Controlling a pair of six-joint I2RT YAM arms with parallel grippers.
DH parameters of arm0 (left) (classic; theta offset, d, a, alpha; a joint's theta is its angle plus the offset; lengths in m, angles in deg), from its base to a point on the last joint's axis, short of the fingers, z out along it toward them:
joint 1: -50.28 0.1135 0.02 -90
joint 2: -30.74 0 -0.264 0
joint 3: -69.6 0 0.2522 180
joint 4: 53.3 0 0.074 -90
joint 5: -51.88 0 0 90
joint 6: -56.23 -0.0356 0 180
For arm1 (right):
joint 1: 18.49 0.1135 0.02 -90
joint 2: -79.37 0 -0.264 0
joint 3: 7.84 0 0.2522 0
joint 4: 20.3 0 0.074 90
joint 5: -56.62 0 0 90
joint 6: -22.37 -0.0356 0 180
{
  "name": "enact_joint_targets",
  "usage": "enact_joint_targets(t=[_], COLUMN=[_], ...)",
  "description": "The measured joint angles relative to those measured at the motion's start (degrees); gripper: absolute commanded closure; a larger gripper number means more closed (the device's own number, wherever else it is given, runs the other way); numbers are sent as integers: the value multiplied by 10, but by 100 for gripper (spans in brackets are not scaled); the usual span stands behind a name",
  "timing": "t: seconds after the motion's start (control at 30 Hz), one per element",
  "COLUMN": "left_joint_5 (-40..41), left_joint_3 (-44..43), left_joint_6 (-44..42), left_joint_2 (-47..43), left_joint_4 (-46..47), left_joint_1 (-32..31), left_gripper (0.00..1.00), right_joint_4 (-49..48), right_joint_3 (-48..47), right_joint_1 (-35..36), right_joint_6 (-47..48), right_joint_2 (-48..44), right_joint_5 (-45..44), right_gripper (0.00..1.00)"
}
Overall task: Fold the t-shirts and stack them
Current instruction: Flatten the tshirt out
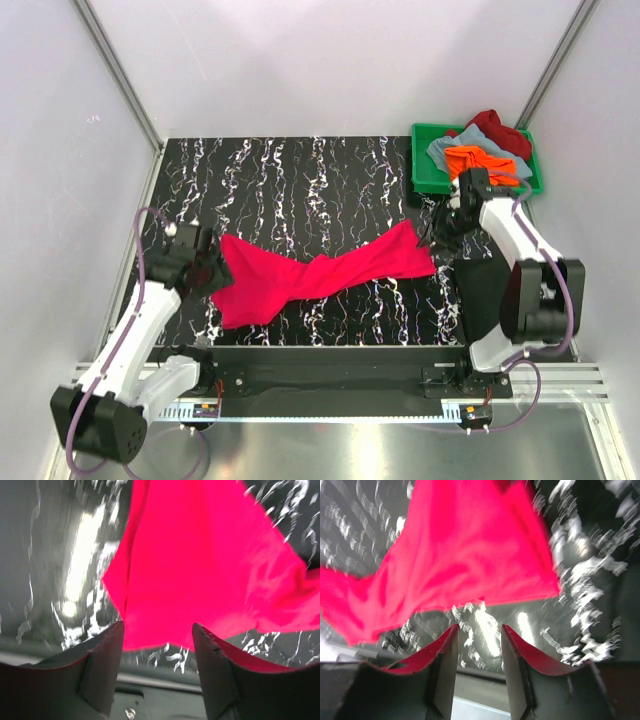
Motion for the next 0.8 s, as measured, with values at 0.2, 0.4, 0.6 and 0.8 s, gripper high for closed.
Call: enact_joint_targets(t=[0.2, 0.4, 0.6, 0.8], left_joint_5=[-7, -40, -56, -42], left_joint_3=[71, 143, 155, 157], left_joint_6=[118, 187, 219, 232], left_joint_2=[-65, -69, -38, -42], left_joint_4=[-47, -38, -30, -27], left_joint_1=[8, 19, 19, 19], left_gripper=[46, 51, 56, 59], right_joint_4=[-32, -52, -60, -65], right_joint_3=[114, 156, 166, 172], right_joint_1=[9, 14, 15, 15], right_joint_6=[-17, -24, -25, -24], right_joint_2=[-101, -124, -137, -140], right_joint_5=[71, 111, 126, 135], right_gripper=[55, 56, 57, 57])
